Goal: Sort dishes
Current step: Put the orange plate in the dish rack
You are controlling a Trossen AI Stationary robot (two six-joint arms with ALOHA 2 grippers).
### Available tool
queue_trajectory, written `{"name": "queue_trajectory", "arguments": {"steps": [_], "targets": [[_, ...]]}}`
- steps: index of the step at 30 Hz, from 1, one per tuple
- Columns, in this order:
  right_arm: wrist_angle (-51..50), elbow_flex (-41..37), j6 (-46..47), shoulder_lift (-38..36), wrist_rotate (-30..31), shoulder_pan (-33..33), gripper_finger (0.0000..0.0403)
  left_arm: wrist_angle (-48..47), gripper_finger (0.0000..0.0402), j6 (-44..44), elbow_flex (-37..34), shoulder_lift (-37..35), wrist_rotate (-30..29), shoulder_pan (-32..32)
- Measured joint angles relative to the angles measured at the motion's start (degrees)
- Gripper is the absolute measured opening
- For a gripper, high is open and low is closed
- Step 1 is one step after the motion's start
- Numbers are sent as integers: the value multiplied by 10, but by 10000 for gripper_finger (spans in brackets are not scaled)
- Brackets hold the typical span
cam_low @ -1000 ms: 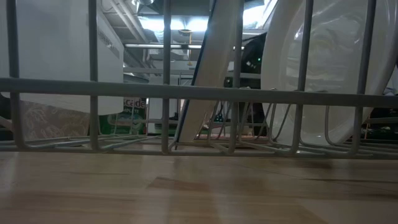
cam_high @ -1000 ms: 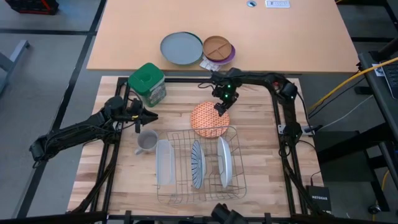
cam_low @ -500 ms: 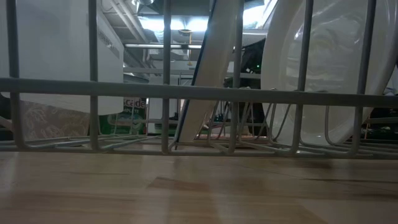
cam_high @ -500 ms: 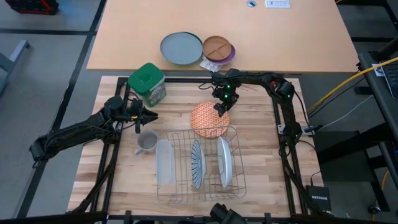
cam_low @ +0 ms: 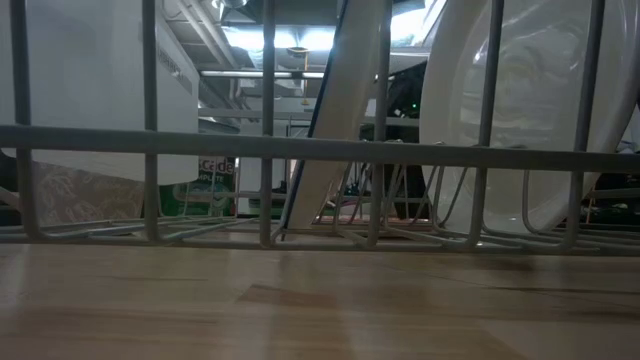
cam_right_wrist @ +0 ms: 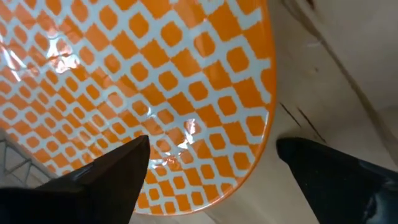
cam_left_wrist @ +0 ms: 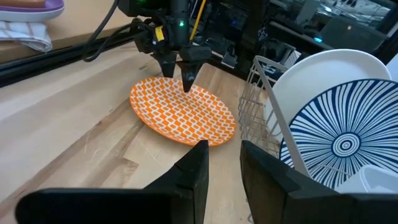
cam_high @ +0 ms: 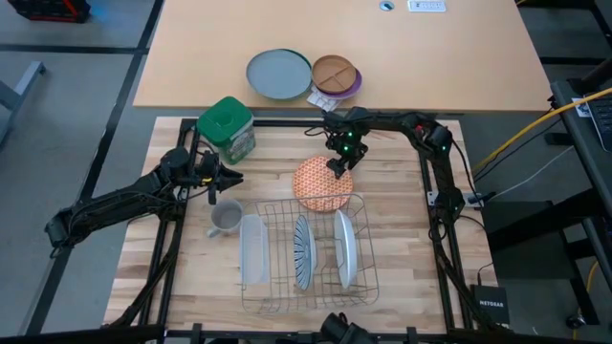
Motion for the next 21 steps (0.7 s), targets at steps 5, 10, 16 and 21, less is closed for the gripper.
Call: {"name": "queue_trajectory", "arguments": {"steps": [5,10,16,21], "targets": [[6,0,8,0,7,12,334,-1,82,0,0,0,0,0],[10,0,7,0,41,26,282,-2,82,0,0,0,-4,0],[13,0,7,0,60,32,223,-3,82,4,0,0,-4,0],[18,0,11,0,60,32,174,-3,82,29,0,0,-4,0]]}}
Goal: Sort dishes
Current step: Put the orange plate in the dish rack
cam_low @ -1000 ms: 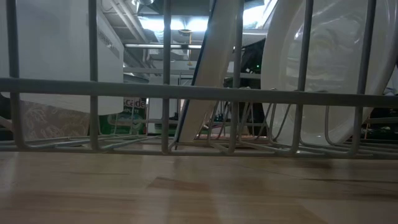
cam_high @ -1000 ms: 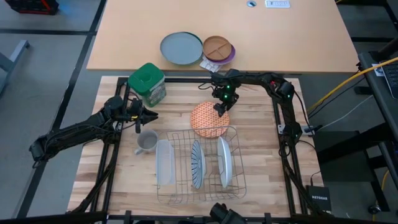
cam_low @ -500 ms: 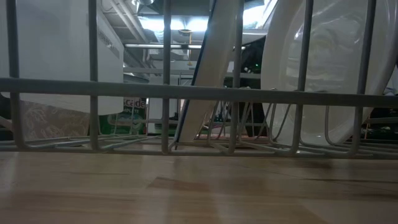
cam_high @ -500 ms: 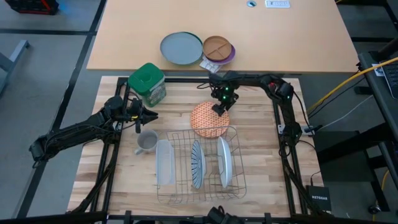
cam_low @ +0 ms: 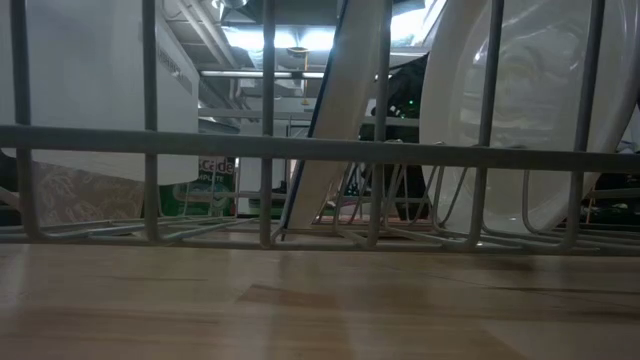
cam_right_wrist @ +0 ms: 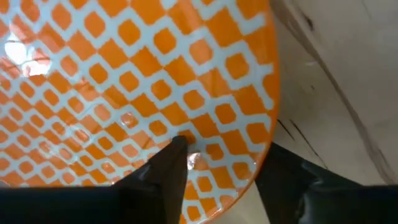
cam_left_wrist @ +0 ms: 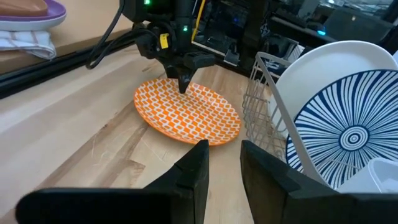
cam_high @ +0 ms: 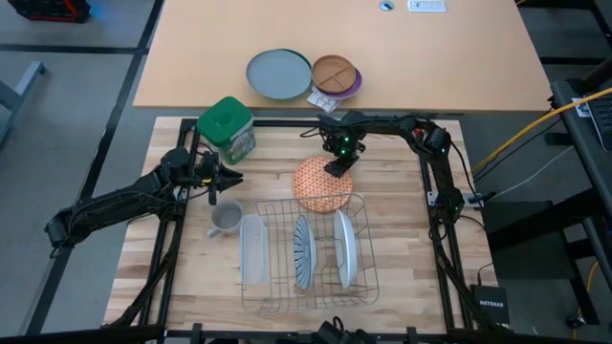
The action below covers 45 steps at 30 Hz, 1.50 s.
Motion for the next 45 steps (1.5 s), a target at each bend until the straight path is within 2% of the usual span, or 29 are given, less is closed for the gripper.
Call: {"name": "queue_trajectory", "arguments": {"steps": [8,22,30,35,41,45], "targets": [[18,1,6,0,-20,-1,108,1,82,3,0,0,0,0],[104,0,60,2,-101,0,56,1,82,33,0,0,-5,0],[137,0,60,2,-149,0,47,7,82,28,0,0,-20,0],[155,0,60,2,-155,0,47,7,82,-25,0,1,-89,0],[177,0,60,2,-155,0,47,34,82,-105,1,13,-90,-3],[185,0,60,2,-155,0,47,50,82,-138,31,41,-90,-3]]}}
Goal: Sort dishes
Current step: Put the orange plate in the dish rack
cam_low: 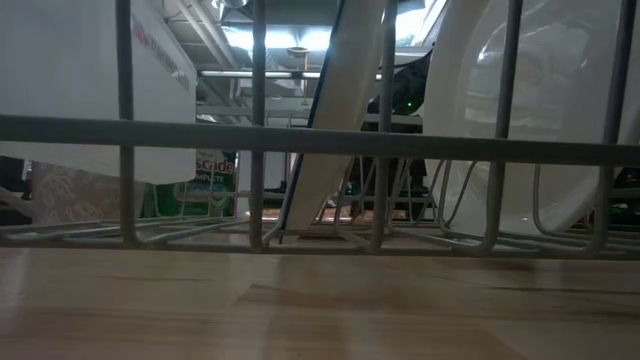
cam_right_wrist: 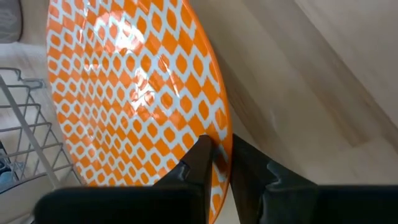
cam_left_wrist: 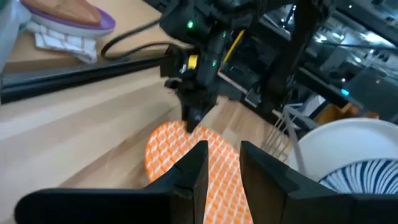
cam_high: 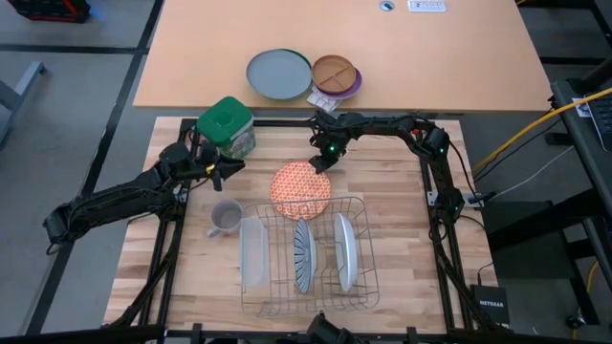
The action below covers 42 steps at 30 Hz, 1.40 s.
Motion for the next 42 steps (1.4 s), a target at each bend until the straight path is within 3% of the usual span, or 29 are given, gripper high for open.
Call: {"name": "queue_trajectory", "arguments": {"steps": [13,18,23,30,36,42], "targets": [[39,0,-2,-2,-11,0,29,-7,82,55,145,260,9,0],[67,0,-2,-2,-38,-1,22,0,82,111,175,351,11,0],[80,0,-2,-2,-40,0,23,2,82,113,189,419,11,0],[93,0,-3,-2,-55,0,24,2,121,109,197,472,11,0],[94,0,-13,-2,-66,0,18,2,167,97,197,482,11,0],[96,1,-17,-2,-77,0,16,-3,182,79,197,482,11,0]]}}
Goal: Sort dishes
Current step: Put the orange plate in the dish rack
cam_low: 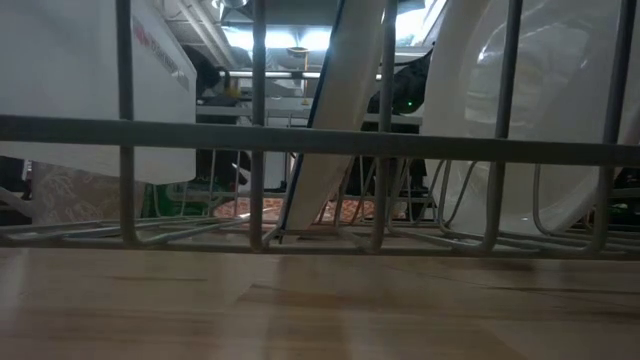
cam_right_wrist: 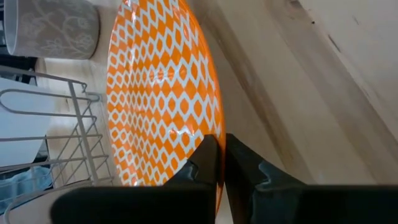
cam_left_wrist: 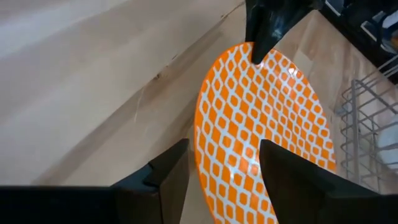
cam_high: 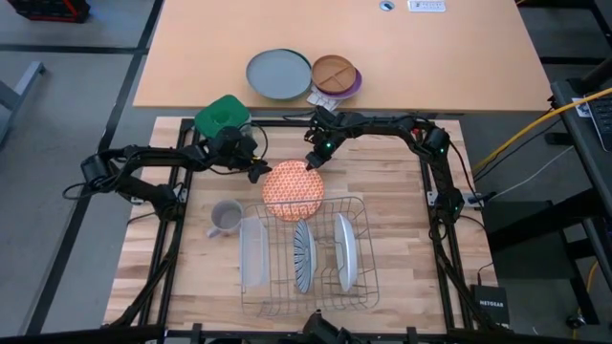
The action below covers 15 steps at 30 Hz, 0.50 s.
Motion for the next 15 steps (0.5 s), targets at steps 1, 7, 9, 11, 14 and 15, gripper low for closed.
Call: {"name": "queue_trajectory", "arguments": {"steps": [1,7,9,11,14,15], "targets": [[0,0,0,0,-2,0,17,-3,182,-8,0,0,0,0],[4,0,-1,0,-8,0,15,-48,182,-44,0,0,0,0],[9,0,-1,0,-9,0,15,-63,182,-49,0,0,0,0],[14,0,-2,0,-13,0,15,-72,182,-52,0,0,0,-1],[20,0,-2,0,-17,0,15,-77,182,-52,0,0,-1,-10],[22,0,-2,0,-18,1,15,-75,182,-53,0,0,0,-15]]}}
